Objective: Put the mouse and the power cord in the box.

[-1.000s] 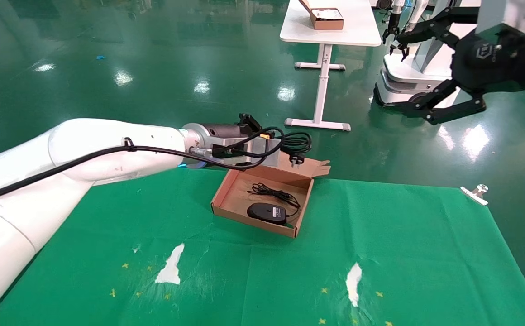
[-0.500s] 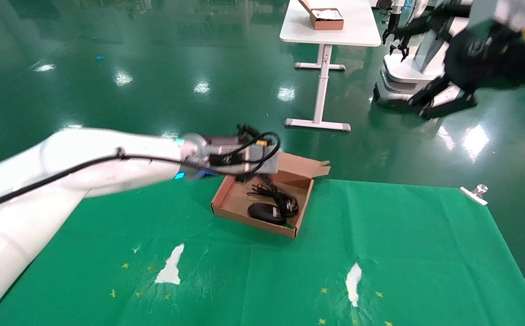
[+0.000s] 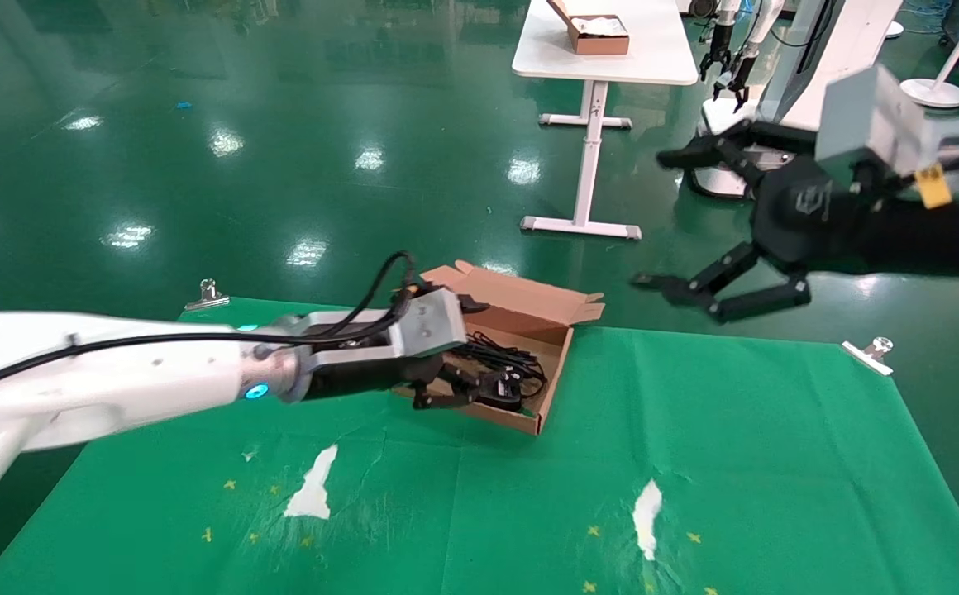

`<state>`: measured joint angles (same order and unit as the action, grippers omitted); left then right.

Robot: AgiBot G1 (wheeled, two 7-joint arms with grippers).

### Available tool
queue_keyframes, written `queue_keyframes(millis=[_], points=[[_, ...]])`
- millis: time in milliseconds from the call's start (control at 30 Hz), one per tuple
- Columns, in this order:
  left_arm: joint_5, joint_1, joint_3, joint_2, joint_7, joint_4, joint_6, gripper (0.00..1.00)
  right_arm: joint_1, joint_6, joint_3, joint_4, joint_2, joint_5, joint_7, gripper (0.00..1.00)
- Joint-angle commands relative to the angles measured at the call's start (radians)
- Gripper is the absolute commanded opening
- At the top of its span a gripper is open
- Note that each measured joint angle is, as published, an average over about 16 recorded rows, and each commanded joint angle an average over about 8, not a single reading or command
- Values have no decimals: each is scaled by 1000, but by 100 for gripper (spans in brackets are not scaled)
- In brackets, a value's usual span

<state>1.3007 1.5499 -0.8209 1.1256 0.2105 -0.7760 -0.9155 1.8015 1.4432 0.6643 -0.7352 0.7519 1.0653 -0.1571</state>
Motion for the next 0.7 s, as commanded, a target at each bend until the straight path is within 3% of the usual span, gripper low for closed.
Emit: queue_keyframes(millis=[33,700], points=[[-29,-24,27,-26,-20,-26,-29,100,-36,3,-19,-27,-7,-16,17,100],[-311,-259,295,-280,-217,-277,-316,100,-385,28,-204,-291,-75,-177,183,100]])
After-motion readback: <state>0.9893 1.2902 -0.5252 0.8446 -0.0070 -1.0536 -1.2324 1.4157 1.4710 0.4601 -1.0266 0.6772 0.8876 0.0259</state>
